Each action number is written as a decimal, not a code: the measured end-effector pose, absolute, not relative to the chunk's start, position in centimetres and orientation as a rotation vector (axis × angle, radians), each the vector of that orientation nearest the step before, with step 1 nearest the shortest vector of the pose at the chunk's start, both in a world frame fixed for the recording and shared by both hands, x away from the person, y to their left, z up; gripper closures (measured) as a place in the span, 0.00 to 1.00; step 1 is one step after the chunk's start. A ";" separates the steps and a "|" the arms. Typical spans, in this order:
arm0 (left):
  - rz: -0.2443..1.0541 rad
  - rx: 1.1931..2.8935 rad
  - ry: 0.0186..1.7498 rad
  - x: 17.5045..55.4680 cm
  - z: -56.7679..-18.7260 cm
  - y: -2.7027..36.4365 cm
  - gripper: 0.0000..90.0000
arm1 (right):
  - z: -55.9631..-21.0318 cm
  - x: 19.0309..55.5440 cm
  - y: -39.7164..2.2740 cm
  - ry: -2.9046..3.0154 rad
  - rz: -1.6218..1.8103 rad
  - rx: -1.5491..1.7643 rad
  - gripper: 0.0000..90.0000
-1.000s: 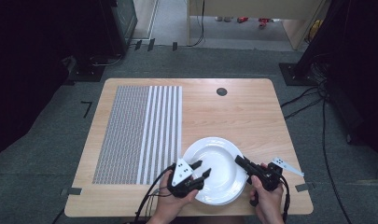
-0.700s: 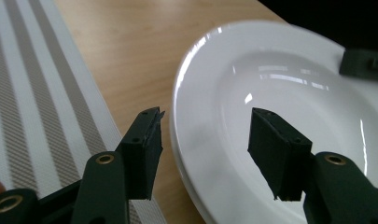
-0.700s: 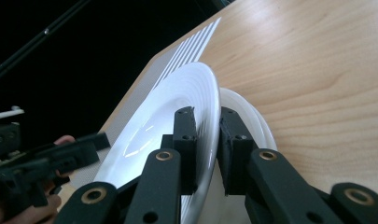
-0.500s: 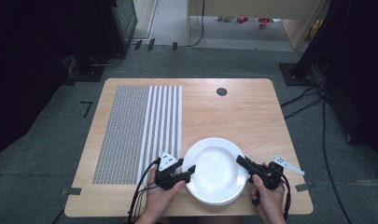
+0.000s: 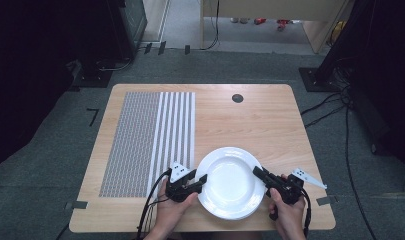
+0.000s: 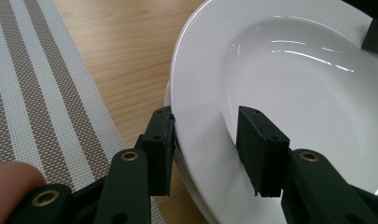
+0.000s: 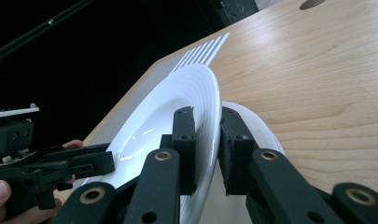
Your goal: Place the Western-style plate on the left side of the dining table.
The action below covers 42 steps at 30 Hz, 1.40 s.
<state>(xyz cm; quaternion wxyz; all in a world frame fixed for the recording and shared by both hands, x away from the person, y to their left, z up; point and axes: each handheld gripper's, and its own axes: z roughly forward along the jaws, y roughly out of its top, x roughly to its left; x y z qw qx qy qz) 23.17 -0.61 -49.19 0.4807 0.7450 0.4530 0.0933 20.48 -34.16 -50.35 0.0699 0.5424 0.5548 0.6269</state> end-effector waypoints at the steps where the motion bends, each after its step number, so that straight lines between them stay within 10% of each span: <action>1: 0.223 1.809 1.102 23.2 -49.2 -0.5 0.66 | -50.4 20.5 -34.1 1.667 1.885 1.633 0.88; 42: 0.102 1.527 1.185 24.3 -46.1 7.3 0.81 | -45.8 23.4 -28.7 1.691 2.055 1.576 0.95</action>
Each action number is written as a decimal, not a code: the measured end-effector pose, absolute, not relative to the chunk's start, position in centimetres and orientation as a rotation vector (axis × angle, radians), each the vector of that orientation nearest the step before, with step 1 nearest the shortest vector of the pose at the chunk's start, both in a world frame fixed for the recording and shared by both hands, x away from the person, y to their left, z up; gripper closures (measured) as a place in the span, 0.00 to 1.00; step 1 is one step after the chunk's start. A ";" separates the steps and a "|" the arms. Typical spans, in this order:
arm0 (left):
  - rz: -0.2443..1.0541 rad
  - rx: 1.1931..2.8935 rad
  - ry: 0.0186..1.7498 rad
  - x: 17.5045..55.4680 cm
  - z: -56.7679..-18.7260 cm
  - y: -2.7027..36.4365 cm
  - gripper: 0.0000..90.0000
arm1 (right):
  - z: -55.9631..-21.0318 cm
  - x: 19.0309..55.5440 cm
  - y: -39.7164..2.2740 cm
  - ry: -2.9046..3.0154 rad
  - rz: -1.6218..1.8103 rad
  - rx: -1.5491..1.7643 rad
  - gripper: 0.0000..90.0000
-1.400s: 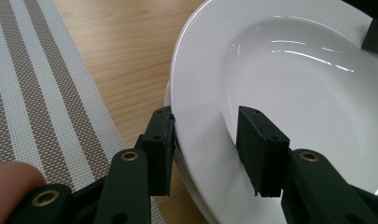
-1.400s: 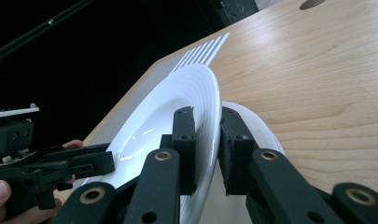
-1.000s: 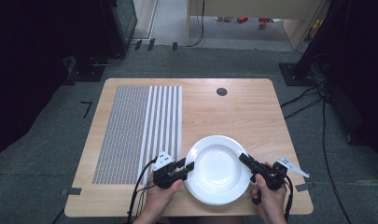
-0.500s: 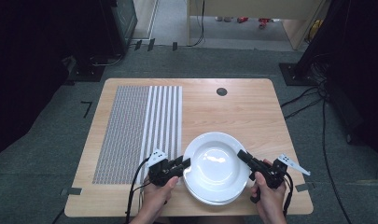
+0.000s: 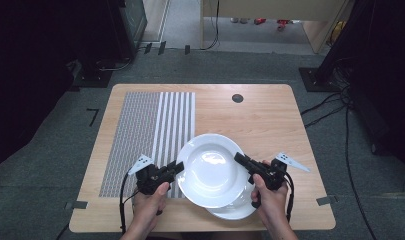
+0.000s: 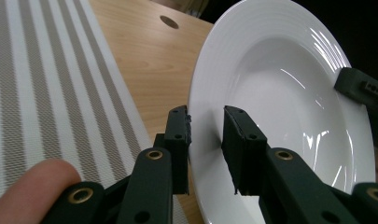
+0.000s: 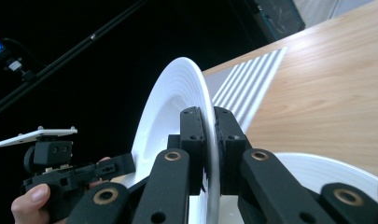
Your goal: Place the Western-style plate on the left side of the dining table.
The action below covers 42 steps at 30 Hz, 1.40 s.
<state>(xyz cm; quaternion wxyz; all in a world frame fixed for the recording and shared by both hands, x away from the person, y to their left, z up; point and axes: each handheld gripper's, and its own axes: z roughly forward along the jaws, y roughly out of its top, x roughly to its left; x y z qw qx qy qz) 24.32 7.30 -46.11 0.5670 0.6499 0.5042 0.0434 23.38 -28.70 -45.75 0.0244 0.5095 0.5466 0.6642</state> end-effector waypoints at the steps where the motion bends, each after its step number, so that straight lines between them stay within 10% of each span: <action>1: 0.108 1.520 1.189 24.4 -45.9 7.8 0.81 | -45.6 23.6 -28.2 1.701 2.057 1.571 0.95; 42: 0.241 1.367 1.493 30.4 -47.2 20.8 0.81 | -46.7 36.2 -12.8 1.992 1.919 1.671 0.90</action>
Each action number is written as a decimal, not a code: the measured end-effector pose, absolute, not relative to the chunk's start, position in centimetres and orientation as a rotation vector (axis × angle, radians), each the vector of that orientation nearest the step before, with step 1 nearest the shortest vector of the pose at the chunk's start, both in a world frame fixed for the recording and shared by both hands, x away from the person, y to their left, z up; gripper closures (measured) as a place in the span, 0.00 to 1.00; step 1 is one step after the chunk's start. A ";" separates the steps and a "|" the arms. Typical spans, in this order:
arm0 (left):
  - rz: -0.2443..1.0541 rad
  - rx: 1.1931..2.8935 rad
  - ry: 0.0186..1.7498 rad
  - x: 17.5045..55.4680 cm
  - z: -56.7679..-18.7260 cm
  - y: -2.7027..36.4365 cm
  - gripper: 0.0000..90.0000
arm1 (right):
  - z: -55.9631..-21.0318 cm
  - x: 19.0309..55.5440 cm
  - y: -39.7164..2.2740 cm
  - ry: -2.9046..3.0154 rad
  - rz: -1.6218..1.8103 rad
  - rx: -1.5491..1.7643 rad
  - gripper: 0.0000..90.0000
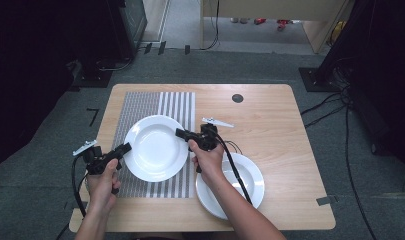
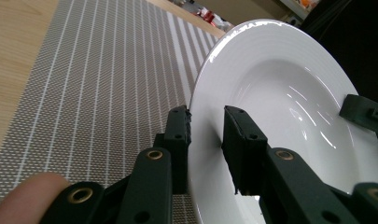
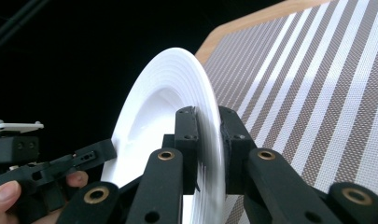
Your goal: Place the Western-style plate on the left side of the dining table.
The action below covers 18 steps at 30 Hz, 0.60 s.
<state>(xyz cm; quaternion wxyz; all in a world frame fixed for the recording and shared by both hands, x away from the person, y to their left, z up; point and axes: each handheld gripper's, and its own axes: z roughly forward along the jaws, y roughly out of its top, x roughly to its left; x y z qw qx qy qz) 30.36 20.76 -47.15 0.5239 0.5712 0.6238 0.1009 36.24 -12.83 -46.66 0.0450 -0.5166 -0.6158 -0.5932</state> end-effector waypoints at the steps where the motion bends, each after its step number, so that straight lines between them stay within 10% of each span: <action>1: 0.240 1.367 1.500 30.6 -47.3 20.9 0.81 | -46.8 36.5 -12.6 -1.884 -1.796 -1.583 0.90; 18: 0.269 1.314 1.573 33.9 -49.2 22.3 0.80 | -48.5 42.2 -10.0 -1.860 -1.653 -1.664 0.88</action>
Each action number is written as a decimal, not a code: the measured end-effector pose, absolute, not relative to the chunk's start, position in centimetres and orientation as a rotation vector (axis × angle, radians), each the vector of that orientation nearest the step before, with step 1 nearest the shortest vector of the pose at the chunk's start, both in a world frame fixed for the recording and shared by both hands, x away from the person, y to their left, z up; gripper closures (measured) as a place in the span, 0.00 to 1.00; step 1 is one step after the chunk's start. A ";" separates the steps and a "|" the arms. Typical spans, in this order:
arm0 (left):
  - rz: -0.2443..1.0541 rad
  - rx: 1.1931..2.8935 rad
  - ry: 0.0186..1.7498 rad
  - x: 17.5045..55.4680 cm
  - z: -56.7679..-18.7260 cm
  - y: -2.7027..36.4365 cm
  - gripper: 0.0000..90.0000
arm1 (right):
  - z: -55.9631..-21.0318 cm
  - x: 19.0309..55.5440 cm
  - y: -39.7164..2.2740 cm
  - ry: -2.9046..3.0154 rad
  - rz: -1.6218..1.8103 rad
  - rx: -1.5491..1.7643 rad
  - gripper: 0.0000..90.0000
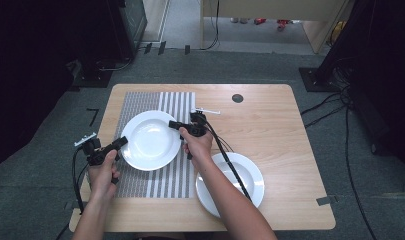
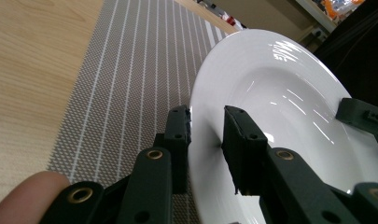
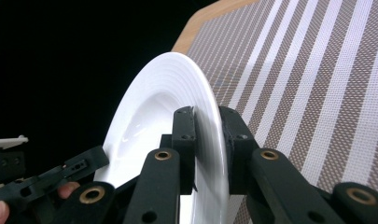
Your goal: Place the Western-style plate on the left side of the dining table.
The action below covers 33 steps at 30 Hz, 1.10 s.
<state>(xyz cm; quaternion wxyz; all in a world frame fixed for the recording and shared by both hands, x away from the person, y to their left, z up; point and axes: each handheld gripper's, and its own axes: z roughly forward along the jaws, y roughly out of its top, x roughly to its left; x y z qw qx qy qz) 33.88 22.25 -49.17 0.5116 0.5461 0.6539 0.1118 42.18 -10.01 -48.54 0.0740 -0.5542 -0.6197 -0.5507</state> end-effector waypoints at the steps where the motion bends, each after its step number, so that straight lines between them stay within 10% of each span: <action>1: 0.269 1.311 1.576 34.0 -49.3 22.4 0.80 | -48.5 42.2 -10.0 -1.860 -1.653 -1.664 0.88; 25: 0.356 1.333 1.556 34.6 -50.1 21.7 0.64 | -50.5 43.8 -8.8 -2.036 -1.537 -1.786 0.78; 33: 0.322 1.307 1.501 34.0 -48.8 22.3 0.56 | -48.5 43.7 -9.9 -2.076 -1.608 -1.813 0.61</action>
